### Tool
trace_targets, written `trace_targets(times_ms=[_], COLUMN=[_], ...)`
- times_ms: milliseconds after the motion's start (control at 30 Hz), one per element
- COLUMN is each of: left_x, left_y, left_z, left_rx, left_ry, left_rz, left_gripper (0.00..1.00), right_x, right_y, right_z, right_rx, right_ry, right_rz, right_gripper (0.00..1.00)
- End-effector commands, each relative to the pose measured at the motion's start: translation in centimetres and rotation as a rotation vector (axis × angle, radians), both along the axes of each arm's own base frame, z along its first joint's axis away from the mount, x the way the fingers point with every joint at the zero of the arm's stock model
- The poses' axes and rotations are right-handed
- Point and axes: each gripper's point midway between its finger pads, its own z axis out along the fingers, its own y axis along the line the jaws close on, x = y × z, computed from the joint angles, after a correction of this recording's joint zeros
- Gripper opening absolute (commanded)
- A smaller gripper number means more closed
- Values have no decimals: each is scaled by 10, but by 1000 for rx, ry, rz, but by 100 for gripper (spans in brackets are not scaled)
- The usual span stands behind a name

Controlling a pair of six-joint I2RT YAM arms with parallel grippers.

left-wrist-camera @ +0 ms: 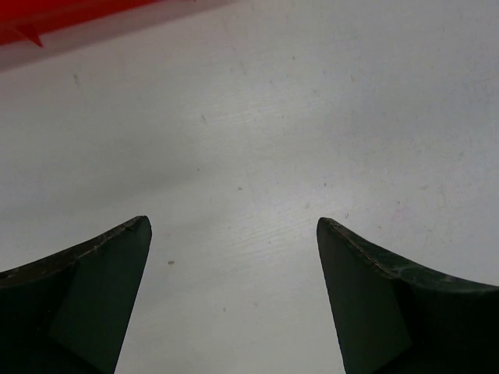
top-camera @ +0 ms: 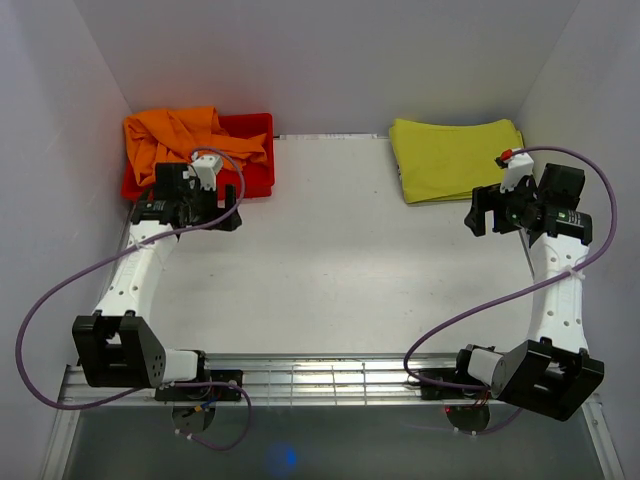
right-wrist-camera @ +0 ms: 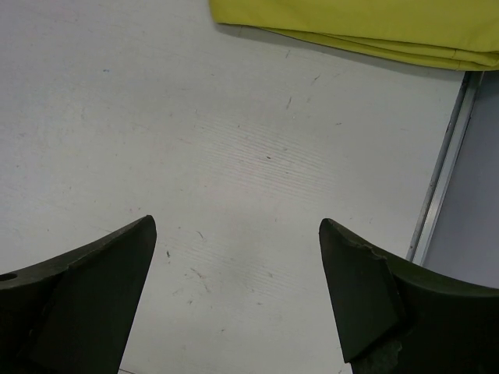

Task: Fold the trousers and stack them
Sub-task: Grab the trousers from the pile

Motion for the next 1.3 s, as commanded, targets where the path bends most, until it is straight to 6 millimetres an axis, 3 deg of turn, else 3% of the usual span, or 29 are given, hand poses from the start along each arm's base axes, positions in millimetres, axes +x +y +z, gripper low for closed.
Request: trace_targets(times_ms=[0, 67, 100, 200, 233, 300, 333, 433, 467, 533, 567, 633, 867, 933, 1100, 1133, 1233, 1267], left_x=[58, 85, 113, 155, 182, 207, 229, 266, 273, 287, 293, 302, 316, 322, 340, 343, 355, 360], left_y=[18, 20, 26, 34, 40, 48, 57, 68, 93, 113, 121, 136, 189, 196, 199, 196, 191, 185], left_z=[51, 66, 78, 95, 104, 110, 111, 102, 99, 96, 77, 71, 5, -19, -44, -56, -61, -74], left_rx=[38, 9, 15, 9, 21, 28, 40, 31, 37, 10, 14, 12, 95, 124, 106, 86, 31, 10], left_ry=[-147, -173, -206, -242, -274, -298, -318, -344, -353, -387, -368, -401, -364, -345, -378, -368, -399, -394], left_rz=[121, 180, 230, 304, 341, 386, 427, 495, 555, 611, 635, 666, 777, 776, 732, 714, 687, 659], left_gripper=[98, 98, 98, 98, 98, 98, 98, 98, 98, 98, 98, 98, 98, 98, 98, 98, 98, 98], right_x=[8, 9, 9, 11, 11, 11, 11, 12, 13, 14, 15, 17, 24, 25, 21, 19, 15, 14], right_y=[3, 0, -1, -3, -3, -2, -1, 0, 0, 2, 3, 2, -2, -3, -5, -5, -6, -6], right_z=[25, 24, 23, 21, 18, 16, 15, 14, 15, 17, 18, 20, 15, 12, 6, 2, -4, -6], right_rx=[4, -10, -14, -23, -22, -18, -16, -14, -10, 2, 5, 8, 0, -4, -19, -21, -30, -34], right_ry=[-65, -61, -55, -47, -43, -33, -29, -32, -34, -34, -37, -46, -42, -33, -15, -5, 12, 18], right_rz=[5, -1, -4, -5, -7, -5, -4, -4, -4, -5, -3, -9, -20, -21, -27, -27, -28, -26], right_gripper=[90, 90, 90, 90, 90, 90, 90, 90, 90, 90, 90, 90, 90, 90, 90, 90, 90, 90])
